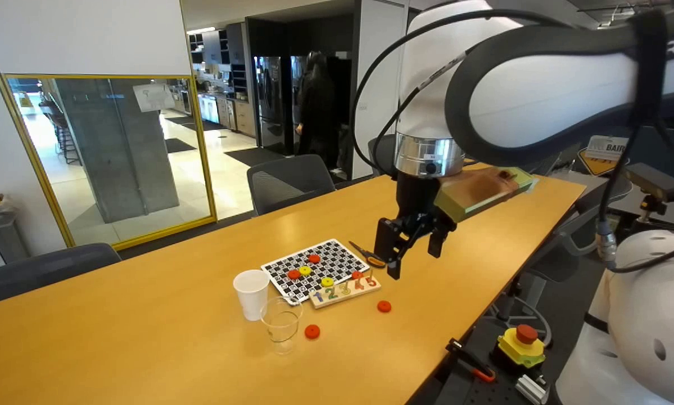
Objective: Put the orange circles in the transparent cup and the yellow circle in the white cup.
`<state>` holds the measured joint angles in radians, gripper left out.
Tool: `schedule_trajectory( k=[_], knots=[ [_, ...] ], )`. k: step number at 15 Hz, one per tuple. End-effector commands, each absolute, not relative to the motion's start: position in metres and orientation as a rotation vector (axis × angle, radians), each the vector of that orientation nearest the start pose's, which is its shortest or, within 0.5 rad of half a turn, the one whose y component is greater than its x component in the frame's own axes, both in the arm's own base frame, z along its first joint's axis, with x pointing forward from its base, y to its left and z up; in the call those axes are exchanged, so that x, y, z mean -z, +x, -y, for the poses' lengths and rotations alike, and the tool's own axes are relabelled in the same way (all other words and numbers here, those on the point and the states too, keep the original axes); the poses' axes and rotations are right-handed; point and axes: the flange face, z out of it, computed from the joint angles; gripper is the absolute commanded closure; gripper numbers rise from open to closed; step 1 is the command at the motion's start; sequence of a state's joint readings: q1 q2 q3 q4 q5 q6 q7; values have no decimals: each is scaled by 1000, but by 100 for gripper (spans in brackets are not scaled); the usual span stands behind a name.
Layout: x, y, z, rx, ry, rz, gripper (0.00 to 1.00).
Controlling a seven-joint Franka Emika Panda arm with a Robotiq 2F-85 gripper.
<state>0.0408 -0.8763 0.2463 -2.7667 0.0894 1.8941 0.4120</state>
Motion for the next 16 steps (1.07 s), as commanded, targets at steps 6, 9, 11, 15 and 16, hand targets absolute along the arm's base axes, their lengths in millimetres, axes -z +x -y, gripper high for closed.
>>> schedule_trajectory(
  k=[6,9,11,15,16],
  knots=[
    [-365,351,-11,58,-3218,-567,0],
    [-328,368,21,68,-3157,-630,0],
    [-300,376,41,71,-3120,-675,0],
    [-242,378,73,38,-3090,-693,0],
    [-228,377,78,32,-3091,-700,0]
  ],
)
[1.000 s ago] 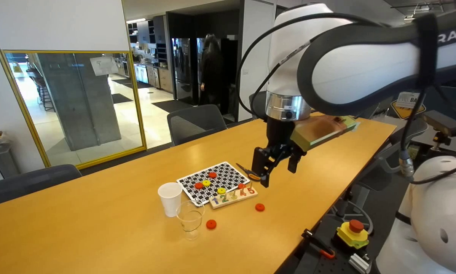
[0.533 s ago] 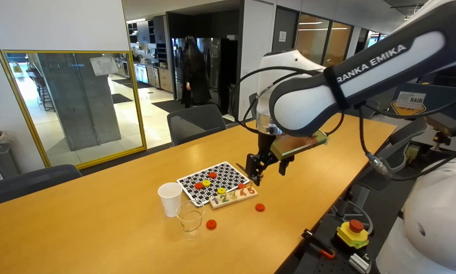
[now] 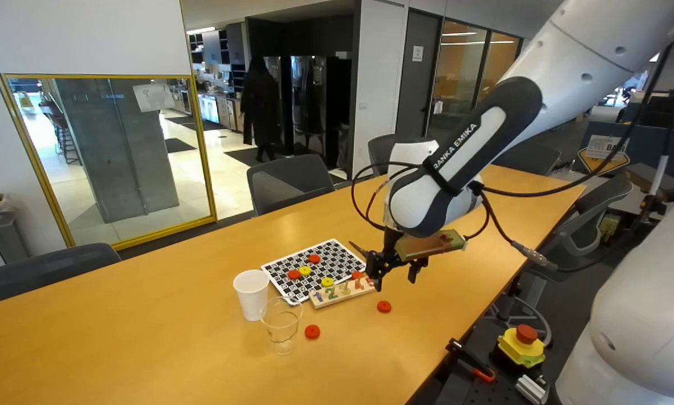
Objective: Put the orange circles in the transparent cup and the yellow circle in the white cup.
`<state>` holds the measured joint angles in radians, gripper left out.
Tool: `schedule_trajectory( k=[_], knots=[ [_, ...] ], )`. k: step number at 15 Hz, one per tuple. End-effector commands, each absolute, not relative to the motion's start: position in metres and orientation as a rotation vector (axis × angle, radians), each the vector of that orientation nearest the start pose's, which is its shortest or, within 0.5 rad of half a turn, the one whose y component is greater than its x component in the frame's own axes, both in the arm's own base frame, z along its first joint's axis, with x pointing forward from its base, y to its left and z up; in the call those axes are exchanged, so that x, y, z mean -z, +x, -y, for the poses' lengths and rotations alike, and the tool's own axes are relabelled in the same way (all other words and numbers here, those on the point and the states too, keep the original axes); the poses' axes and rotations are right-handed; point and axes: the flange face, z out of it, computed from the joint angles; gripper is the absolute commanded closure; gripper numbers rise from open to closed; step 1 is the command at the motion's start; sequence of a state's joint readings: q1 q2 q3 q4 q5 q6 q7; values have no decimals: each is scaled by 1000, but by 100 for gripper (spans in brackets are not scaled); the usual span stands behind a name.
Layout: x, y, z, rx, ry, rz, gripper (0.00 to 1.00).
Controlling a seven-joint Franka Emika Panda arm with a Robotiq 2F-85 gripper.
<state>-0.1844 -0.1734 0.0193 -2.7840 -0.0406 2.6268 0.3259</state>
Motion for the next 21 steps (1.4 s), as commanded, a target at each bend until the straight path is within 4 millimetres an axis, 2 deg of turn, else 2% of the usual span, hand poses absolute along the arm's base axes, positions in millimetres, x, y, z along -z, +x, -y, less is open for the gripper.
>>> schedule_trajectory(
  k=[1,5,9,21],
  knots=[
    [-216,375,82,24,-3089,-703,0],
    [-174,369,93,40,-3084,-688,0],
    [-149,364,95,53,-3089,-662,0],
    [-148,381,104,106,-3096,-589,0]
  ],
)
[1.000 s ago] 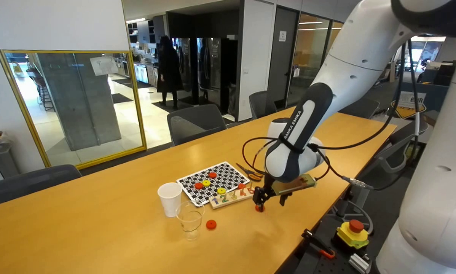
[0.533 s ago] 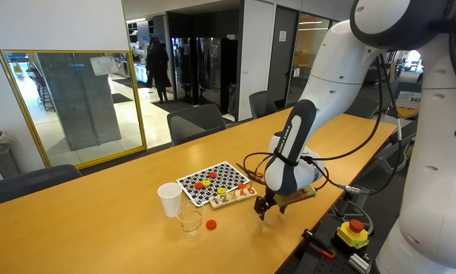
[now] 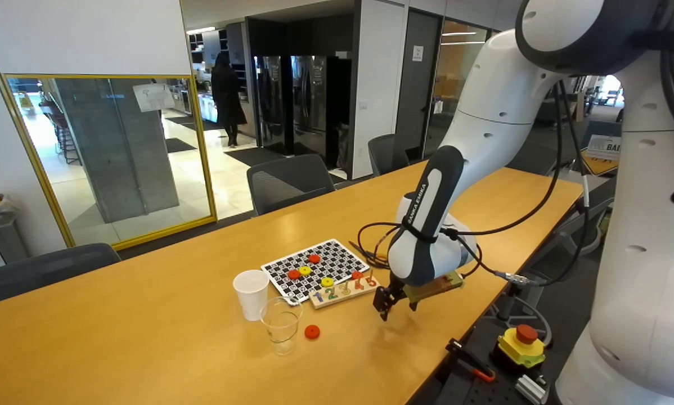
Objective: Put the orange circles in the transparent cup and the yellow circle in the white cup.
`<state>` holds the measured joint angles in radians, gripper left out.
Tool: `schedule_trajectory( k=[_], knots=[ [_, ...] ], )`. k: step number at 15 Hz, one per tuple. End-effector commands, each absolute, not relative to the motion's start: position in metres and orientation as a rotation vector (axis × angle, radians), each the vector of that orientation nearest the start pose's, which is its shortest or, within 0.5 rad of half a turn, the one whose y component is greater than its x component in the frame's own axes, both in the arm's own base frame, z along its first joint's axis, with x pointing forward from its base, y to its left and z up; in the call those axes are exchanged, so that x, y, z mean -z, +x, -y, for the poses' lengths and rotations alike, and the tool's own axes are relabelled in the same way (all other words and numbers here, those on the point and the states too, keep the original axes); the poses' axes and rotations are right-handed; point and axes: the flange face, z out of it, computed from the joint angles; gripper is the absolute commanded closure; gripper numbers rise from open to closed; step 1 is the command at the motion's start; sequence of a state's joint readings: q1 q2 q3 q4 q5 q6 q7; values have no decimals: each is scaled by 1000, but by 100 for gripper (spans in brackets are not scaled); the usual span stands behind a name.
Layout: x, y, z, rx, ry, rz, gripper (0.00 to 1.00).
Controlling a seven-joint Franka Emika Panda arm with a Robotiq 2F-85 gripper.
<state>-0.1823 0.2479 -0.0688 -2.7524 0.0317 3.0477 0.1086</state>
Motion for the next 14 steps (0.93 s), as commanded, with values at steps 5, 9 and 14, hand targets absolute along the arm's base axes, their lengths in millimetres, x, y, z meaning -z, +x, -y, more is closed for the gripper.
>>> schedule_trajectory(
  k=[5,9,14],
  knots=[
    [-145,394,108,104,-3081,-570,0],
    [-140,400,111,106,-3072,-561,0],
    [-137,405,116,103,-3069,-554,0]
  ],
)
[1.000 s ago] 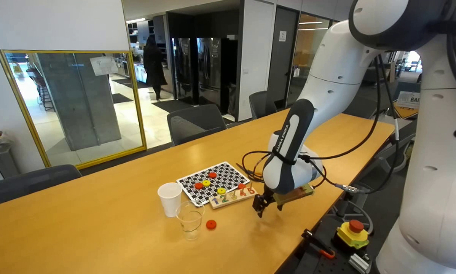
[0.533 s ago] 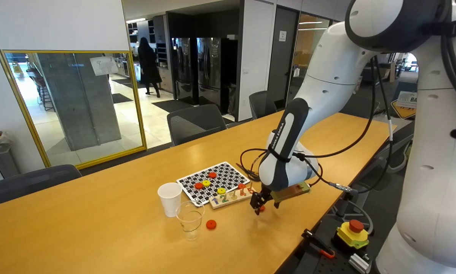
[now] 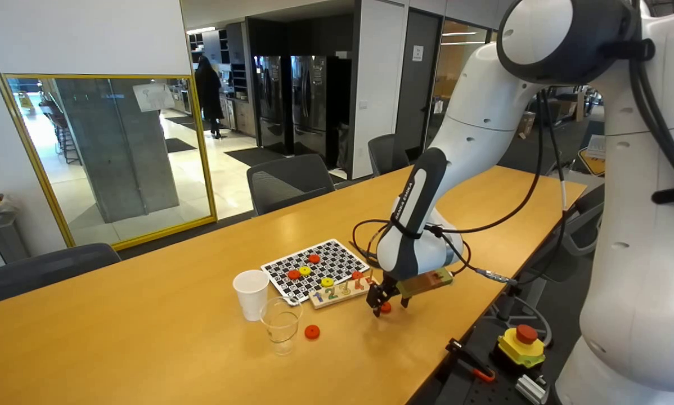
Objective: Put the orange circles in the transparent cup and the yellow circle in the white cup.
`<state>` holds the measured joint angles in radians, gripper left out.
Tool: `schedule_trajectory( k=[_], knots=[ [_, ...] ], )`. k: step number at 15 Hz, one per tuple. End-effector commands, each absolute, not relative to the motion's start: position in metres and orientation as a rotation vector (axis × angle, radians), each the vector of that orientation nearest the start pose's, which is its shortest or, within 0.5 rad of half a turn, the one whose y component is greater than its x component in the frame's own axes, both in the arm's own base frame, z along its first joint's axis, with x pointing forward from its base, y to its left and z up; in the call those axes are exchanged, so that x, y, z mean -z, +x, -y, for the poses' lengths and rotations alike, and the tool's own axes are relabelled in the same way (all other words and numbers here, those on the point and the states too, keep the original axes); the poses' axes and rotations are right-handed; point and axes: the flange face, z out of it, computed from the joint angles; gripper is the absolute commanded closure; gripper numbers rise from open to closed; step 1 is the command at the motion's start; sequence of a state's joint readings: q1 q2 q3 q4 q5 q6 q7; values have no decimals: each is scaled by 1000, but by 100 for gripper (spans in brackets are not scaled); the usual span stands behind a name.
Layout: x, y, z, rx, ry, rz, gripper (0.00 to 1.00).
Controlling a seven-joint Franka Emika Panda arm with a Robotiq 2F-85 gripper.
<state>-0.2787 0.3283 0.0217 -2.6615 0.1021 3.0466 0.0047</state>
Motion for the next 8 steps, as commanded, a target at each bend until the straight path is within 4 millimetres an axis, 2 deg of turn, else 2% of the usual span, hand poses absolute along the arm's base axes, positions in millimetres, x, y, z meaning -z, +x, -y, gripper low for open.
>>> schedule_trajectory(
  k=[1,8],
  knots=[
    [-136,407,117,104,-3069,-553,0],
    [-135,414,120,109,-3072,-544,0]
  ],
)
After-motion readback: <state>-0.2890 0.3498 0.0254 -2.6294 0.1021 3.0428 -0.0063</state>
